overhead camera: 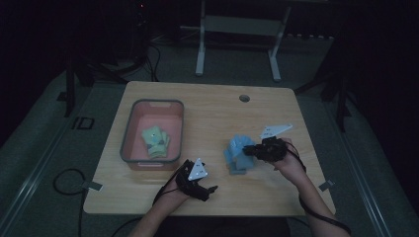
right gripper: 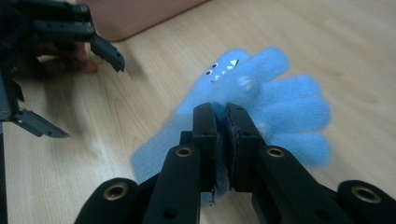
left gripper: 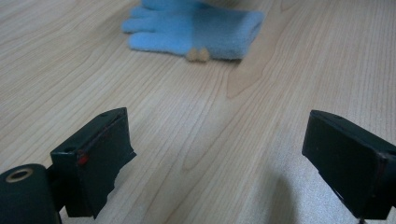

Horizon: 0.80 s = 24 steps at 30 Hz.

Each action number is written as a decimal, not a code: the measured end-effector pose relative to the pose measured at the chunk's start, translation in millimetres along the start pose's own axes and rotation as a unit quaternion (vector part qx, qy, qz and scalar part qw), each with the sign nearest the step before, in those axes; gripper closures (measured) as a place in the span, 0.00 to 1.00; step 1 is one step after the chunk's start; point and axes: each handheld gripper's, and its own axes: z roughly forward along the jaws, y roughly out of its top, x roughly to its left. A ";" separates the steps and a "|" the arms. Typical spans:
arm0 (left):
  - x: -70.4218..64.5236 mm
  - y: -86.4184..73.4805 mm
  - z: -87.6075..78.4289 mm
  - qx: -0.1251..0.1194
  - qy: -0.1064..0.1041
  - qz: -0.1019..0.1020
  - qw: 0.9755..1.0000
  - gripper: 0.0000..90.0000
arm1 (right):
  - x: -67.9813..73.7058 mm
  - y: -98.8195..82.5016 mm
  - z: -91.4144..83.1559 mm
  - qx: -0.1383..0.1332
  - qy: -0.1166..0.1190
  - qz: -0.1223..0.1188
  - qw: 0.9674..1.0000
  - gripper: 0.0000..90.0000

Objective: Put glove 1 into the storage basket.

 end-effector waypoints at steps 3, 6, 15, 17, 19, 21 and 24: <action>-0.4 0.0 -0.5 -0.004 -0.003 0.003 1.000 0.09 | -0.1 -2.0 9.9 0.009 0.003 0.002 1.000 0.93; -0.2 -0.2 -0.3 -0.003 -0.001 0.003 1.000 0.09 | -2.3 -6.9 27.5 0.028 0.009 0.006 1.000 0.93; -0.1 -0.2 -0.2 -0.002 0.000 0.002 1.000 0.09 | -7.5 -15.3 49.7 0.052 0.008 0.017 0.998 0.92; -0.1 -0.2 -0.2 -0.001 0.000 0.002 1.000 0.09 | -8.9 -21.3 55.5 0.057 0.007 0.014 0.998 0.91; -0.2 -0.4 0.2 0.000 0.001 0.002 1.000 0.09 | -9.6 -23.1 56.2 0.056 0.009 0.018 0.998 0.90; -0.1 -0.3 0.3 0.000 0.002 0.002 1.000 0.09 | -10.2 -24.3 57.0 0.057 0.012 0.023 0.998 0.89; -0.3 0.2 -0.3 -0.002 0.002 0.003 1.000 0.09 | -9.7 -23.6 55.6 0.059 0.011 0.024 0.998 0.83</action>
